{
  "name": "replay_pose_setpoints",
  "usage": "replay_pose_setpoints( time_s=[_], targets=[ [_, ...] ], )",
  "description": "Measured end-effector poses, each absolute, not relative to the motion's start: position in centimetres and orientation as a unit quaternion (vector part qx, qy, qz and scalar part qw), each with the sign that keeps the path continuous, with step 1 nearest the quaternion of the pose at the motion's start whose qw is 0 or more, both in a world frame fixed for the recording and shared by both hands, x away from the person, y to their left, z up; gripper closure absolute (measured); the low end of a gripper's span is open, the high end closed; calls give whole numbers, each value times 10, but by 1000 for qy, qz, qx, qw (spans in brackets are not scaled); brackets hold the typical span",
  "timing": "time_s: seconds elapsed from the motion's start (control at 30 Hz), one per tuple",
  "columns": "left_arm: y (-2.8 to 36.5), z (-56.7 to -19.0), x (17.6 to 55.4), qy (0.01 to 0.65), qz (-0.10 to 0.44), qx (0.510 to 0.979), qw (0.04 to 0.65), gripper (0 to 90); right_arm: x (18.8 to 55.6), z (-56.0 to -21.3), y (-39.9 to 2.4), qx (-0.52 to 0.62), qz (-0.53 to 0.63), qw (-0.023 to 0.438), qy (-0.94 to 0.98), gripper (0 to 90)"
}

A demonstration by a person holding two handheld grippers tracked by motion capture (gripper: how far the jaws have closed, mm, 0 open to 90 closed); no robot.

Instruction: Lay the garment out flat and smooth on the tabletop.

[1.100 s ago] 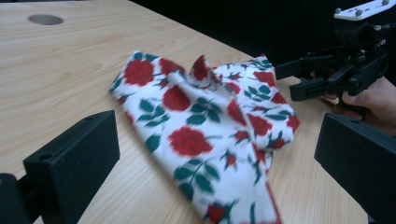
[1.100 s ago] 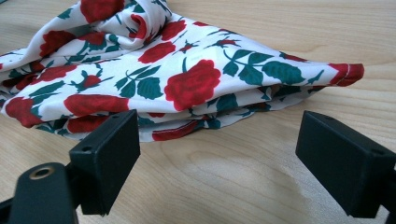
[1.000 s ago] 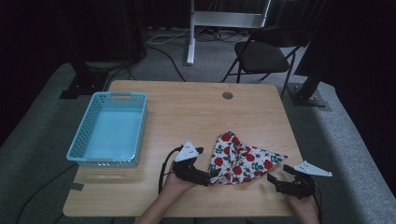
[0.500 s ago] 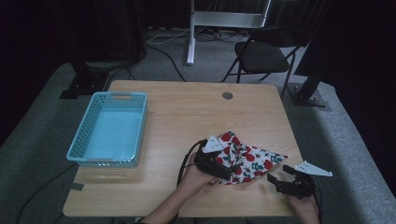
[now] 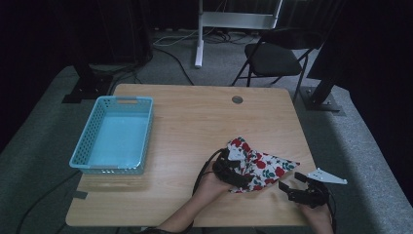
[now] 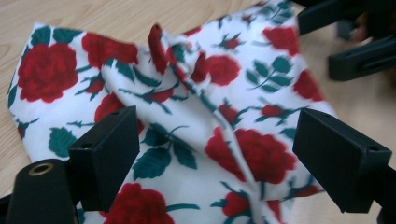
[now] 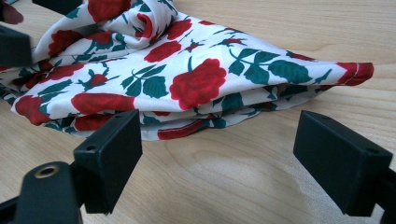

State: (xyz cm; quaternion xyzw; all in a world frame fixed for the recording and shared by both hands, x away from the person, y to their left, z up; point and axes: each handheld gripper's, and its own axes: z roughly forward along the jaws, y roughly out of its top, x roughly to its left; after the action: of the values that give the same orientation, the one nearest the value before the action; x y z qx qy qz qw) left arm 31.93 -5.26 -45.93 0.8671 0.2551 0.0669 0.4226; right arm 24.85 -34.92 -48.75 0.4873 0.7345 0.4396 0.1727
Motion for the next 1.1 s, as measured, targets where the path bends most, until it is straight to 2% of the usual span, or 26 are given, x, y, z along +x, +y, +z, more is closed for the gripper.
replay_pose_setpoints(
  time_s=[0.07,0.13,0.2,0.23,0.3,0.33,0.37,0.5,0.6,0.67,1.1],
  targets=[
    [-54,-461,320,249,69,870,420,260,249,-488,-349,487,440,172,735,149],
    [-55,-463,320,249,74,872,416,277,249,-488,-349,487,440,172,735,150],
    [-55,-464,321,249,79,872,414,417,249,-488,-349,488,440,171,735,150],
    [-55,-465,322,253,83,872,411,447,249,-488,-349,487,439,172,735,150],
    [-54,-466,322,256,94,871,408,570,249,-488,-349,487,439,171,735,150],
    [-54,-466,322,256,95,874,401,591,249,-488,-349,487,439,171,735,150],
    [-54,-467,323,255,98,876,397,658,249,-488,-349,487,439,171,736,150],
    [-56,-473,323,249,97,883,386,735,249,-488,-349,486,438,171,736,150],
    [-55,-470,321,245,106,882,389,845,249,-488,-349,486,438,171,737,150],
    [-51,-466,321,250,105,876,399,874,249,-488,-349,487,438,171,736,150],
    [-2,-444,325,302,110,826,463,876,249,-488,-348,489,436,171,736,151]
  ],
)
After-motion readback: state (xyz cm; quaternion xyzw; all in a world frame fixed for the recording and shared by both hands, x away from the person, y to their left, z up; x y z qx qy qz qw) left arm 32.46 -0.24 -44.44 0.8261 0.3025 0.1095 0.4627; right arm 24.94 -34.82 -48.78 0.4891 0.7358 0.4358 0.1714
